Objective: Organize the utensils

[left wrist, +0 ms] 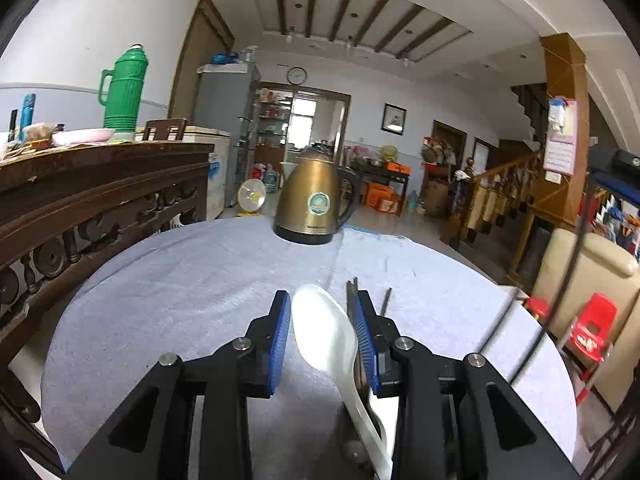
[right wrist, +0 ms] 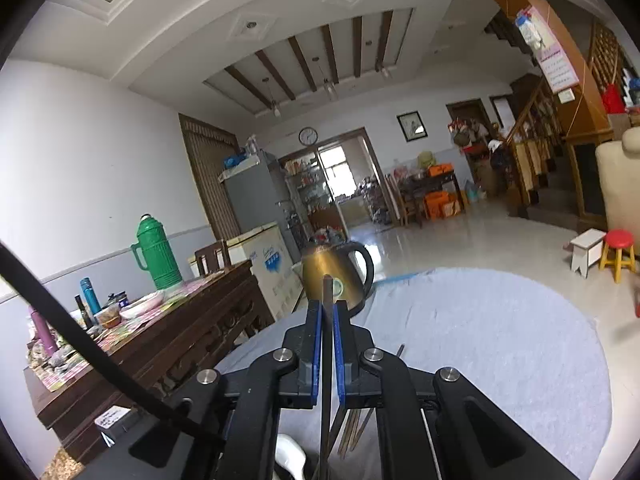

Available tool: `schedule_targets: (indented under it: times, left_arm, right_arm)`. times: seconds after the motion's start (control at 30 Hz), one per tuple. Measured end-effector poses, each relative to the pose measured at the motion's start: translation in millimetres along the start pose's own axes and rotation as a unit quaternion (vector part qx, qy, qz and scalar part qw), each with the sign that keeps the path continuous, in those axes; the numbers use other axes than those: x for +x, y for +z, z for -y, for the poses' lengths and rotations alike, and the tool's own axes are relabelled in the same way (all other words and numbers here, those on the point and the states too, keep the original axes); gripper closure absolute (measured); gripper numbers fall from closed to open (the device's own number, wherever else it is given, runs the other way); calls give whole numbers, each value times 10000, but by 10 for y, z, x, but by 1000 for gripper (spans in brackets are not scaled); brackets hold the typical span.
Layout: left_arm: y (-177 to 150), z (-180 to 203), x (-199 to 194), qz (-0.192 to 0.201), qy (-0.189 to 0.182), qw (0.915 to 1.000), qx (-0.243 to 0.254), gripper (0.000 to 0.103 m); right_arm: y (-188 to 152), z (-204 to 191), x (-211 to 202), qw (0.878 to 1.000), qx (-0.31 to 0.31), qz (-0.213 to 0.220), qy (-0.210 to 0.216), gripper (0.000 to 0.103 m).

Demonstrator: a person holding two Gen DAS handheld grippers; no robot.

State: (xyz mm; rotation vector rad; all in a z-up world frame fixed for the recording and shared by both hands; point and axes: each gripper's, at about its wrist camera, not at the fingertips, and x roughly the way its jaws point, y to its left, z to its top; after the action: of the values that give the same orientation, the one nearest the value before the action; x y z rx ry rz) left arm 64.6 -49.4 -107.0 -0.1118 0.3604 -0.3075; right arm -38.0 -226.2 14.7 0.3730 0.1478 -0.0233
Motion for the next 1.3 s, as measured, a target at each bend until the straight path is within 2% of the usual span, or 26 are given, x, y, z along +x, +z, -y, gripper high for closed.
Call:
schedule_targets:
  times: [0.23, 0.3, 0.4, 0.6, 0.83, 1.03, 1.2, 1.3]
  left_arm:
    - [-67, 71, -194, -102, -179, 9993, 324, 65]
    - [-73, 66, -278, -110, -192, 9990, 383, 57]
    - [-54, 58, -404, -46, -28, 9986, 534, 46]
    - [36, 93, -581, -27, 426, 9949, 918, 29]
    - [98, 67, -564, -601, 791, 9885, 1138, 28]
    - [155, -29, -549, -1017, 957, 9851, 1008, 28]
    - [175, -82, -547, -1185, 1077, 9824, 964, 28]
    - [181, -143, -530, -1295, 1143, 9810, 879, 28]
  right_arm:
    - [-71, 6, -56, 9995, 8, -260, 198, 96]
    - [-76, 32, -66, 9984, 96, -428, 352, 95]
    - [-75, 93, -112, 9973, 168, -562, 440, 93]
    - [-38, 280, -245, 9965, 544, -519, 355, 86]
    - [50, 536, -403, 9953, 844, -459, 105, 86]
    - [34, 659, -423, 9928, 1021, -625, -40, 85]
    - [-4, 645, -341, 9910, 1064, -806, -133, 69]
    - [-18, 649, -291, 9902, 1081, -860, -221, 69]
